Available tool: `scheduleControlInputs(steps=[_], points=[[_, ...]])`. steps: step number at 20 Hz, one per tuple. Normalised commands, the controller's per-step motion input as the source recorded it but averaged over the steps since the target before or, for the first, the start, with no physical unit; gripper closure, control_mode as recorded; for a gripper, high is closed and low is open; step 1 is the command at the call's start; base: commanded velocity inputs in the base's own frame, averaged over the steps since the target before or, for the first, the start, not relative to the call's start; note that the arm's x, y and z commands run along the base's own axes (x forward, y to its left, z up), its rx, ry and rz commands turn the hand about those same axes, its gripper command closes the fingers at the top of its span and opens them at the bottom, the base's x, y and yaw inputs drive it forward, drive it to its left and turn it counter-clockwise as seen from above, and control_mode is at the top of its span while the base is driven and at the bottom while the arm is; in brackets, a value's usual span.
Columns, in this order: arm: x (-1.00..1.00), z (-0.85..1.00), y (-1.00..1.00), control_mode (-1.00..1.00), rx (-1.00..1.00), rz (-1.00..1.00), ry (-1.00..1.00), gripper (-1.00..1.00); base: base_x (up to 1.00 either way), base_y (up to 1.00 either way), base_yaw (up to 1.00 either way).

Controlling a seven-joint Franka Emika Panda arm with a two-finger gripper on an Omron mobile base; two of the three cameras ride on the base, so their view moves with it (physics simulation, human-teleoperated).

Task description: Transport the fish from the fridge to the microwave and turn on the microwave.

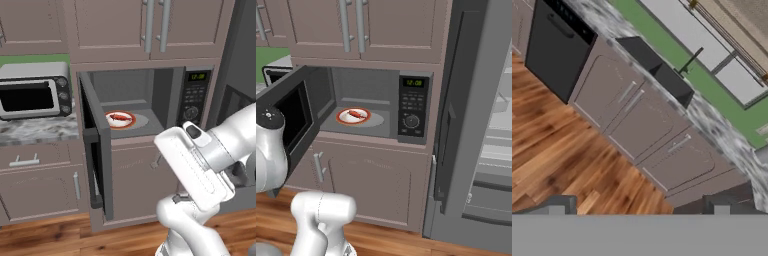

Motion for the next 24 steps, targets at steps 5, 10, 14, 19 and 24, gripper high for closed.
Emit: scheduleControlInputs(steps=[5,10,14,19,24], points=[[-0.36,0.0,0.4,-1.0,0.0,0.0,-0.01,-1.0,0.0,0.0,0.0],[-0.04,-0.13,0.53,-1.0,-0.12,-0.13,-0.1,-1.0,0.0,0.0,0.0],[0.13,-0.17,0.46,-1.0,-0.25,-0.32,-0.05,-1.0,0.0,0.0,0.0],[0.35,-0.17,0.4,-1.0,-0.26,-0.48,-0.01,-1.0,0.0,0.0,0.0],[0.27,0.0,0.13,-1.0,-0.09,-0.18,-0.13,-1.0,0.0,0.0,0.0]])
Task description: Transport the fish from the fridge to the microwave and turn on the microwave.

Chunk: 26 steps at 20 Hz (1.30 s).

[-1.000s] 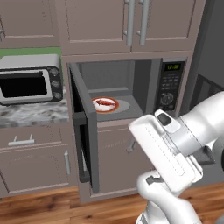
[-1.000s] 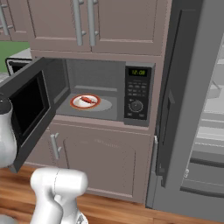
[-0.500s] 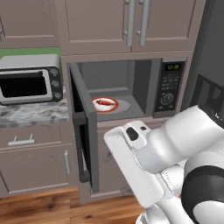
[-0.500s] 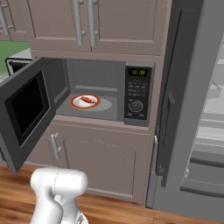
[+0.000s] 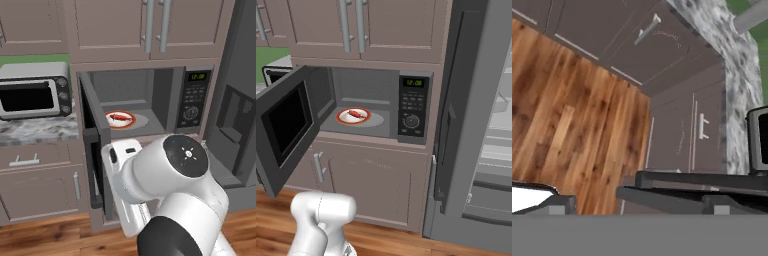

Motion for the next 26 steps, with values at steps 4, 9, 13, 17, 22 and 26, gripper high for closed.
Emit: scheduleControlInputs(steps=[4,9,13,17,22,26], points=[[0.41,-0.12,0.11,-1.0,-0.16,-0.1,-0.04,-1.0,0.0,0.0,0.0],[0.41,-0.26,0.02,-1.0,-0.23,-0.03,-0.17,-1.0,0.0,0.0,0.0],[0.38,-0.22,0.13,-1.0,-0.19,0.0,-0.19,-1.0,0.0,0.0,0.0],[0.42,-0.17,0.08,-1.0,-0.1,0.0,-0.1,-1.0,0.0,0.0,0.0],[0.33,-0.06,0.0,-1.0,-0.02,0.0,-0.04,-1.0,0.0,0.0,0.0],[0.31,-0.09,0.0,-1.0,0.0,0.0,-0.01,-1.0,0.0,0.0,0.0]])
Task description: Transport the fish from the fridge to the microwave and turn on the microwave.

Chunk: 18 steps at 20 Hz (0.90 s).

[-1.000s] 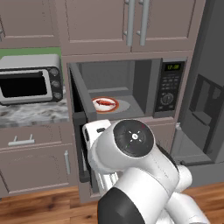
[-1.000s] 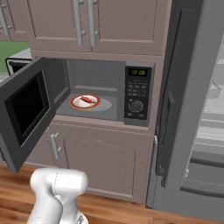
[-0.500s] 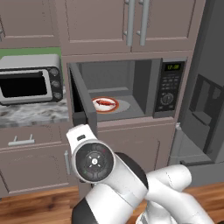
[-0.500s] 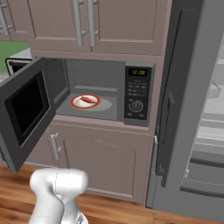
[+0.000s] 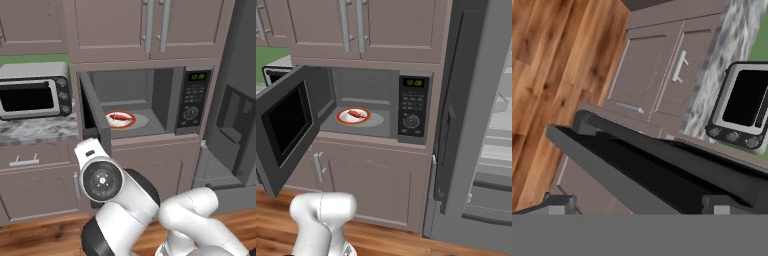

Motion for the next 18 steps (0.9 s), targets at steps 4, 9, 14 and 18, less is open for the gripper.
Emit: scheduleControlInputs(steps=[4,9,14,18], points=[[0.28,-0.15,0.0,-1.0,0.0,0.0,-0.02,-1.0,0.0,0.0,0.0],[0.14,-0.15,0.06,-1.0,0.0,0.01,-0.03,-1.0,0.0,0.0,0.0],[0.16,-0.13,0.02,-1.0,0.0,0.01,0.0,-1.0,0.0,0.0,0.0],[0.13,-0.13,0.1,-1.0,0.0,0.0,0.0,-1.0,0.0,0.0,0.0]])
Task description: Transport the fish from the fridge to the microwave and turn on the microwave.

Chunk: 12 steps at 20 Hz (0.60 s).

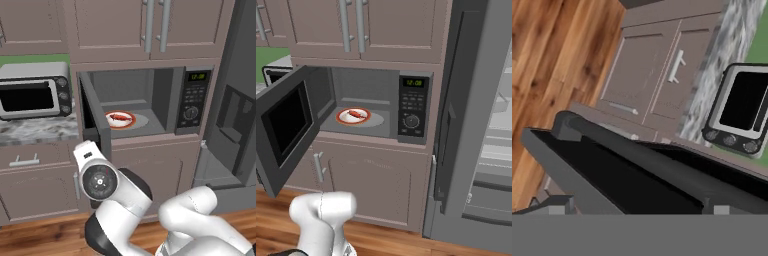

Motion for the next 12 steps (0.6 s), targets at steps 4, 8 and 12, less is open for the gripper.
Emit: scheduleControlInputs(steps=[4,8,12], points=[[0.02,-0.08,0.21,-1.0,0.0,0.02,0.0,-1.0,0.0,0.0,0.0],[-0.01,-0.09,0.24,-1.0,0.0,0.0,0.0,-1.0,0.0,0.0,0.0],[0.1,-0.08,0.22,-1.0,0.0,0.0,0.0,-1.0,0.0,0.0,0.0]])
